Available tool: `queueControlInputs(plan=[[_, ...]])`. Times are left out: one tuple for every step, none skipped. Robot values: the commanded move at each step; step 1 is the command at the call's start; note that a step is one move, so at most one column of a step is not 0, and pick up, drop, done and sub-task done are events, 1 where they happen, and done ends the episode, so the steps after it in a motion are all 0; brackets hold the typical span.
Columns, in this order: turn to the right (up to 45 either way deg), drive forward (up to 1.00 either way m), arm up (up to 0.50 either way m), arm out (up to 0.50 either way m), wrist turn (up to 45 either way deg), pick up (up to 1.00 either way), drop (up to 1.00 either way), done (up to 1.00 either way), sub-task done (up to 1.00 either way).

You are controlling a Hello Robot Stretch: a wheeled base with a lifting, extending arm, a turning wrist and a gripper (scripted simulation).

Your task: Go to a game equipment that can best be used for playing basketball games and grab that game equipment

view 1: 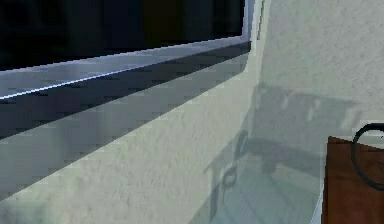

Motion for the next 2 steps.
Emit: queueControlInputs(plan=[[0.0, 0.0, 0.5, 0.0, 0.0, 0.0, 0.0, 0.0, 0.0], [0.0, 0.0, 0.38, 0.0, 0.0, 0.0, 0.0, 0.0, 0.0]])
